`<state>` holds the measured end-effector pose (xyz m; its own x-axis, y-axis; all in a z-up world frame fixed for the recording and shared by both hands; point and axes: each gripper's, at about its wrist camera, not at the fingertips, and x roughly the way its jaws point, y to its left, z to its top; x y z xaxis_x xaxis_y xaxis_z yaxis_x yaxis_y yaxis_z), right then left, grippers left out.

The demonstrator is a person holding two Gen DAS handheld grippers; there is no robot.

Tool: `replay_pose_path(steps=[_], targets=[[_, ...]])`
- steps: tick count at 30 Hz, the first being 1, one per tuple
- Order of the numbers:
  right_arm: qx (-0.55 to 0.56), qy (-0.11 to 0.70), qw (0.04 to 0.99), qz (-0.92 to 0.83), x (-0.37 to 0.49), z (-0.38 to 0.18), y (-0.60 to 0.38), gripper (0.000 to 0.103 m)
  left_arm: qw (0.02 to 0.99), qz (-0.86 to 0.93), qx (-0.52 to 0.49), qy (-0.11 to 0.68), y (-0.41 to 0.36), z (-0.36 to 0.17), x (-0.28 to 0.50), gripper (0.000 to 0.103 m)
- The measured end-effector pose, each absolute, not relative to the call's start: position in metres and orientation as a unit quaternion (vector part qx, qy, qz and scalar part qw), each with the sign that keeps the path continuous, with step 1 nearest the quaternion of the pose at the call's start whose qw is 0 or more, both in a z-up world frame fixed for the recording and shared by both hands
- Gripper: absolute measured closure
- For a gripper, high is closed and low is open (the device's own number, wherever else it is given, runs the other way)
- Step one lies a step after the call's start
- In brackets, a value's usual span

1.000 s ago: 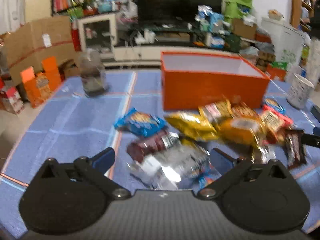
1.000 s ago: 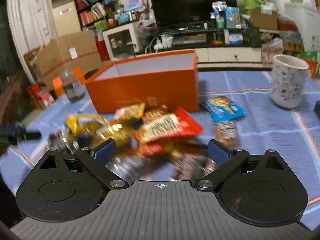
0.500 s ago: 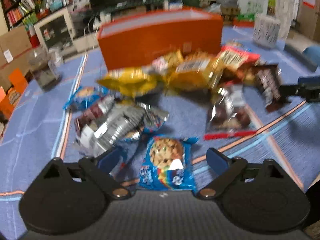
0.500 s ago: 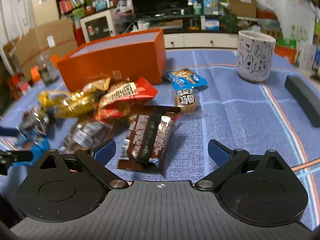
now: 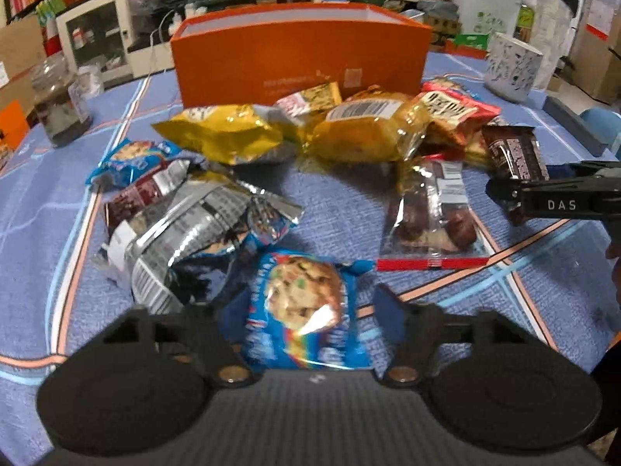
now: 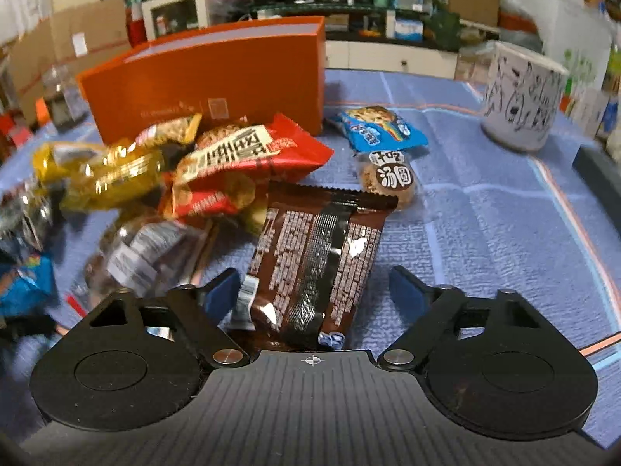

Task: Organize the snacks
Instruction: 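Grasp the blue cookie packet with the left tool while the right tool grasps the brown chocolate bar, then carry both snacks over the orange box and open both tools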

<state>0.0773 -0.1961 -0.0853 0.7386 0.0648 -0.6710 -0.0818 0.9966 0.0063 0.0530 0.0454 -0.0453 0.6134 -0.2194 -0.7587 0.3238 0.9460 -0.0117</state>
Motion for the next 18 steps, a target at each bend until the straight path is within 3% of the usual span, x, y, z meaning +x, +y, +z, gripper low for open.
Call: replay_pose_path(steps=[1,3,13,14,15,16,18], targets=[[-0.013,0.358,0.933,0.043,0.074,-0.084,-0.197,0.057,0.896,-0.156,0.062,0.412,0.046,-0.045,0.052,0.055],[-0.012,0.361,0.931,0.049,0.067,-0.082,-0.202,0.06,0.894,-0.161,0.059,0.413,0.045,-0.044,0.049,0.057],[0.027,0.367,0.927,0.07,0.037,-0.08,-0.226,0.06,0.895,-0.153,0.037,0.416,0.033,-0.044,0.028,0.055],[0.018,0.368,0.927,0.069,0.038,-0.08,-0.223,0.06,0.897,-0.147,0.045,0.415,0.03,-0.044,0.027,0.049],[0.008,0.368,0.927,0.069,0.038,-0.081,-0.22,0.059,0.898,-0.14,0.051,0.415,0.028,-0.045,0.026,0.031],[0.0,0.368,0.927,0.069,0.038,-0.081,-0.217,0.056,0.898,-0.131,0.06,0.416,0.024,-0.047,0.026,0.024],[-0.007,0.368,0.928,0.067,0.037,-0.082,-0.215,0.053,0.9,-0.127,0.077,0.409,0.021,-0.048,0.023,0.024]])
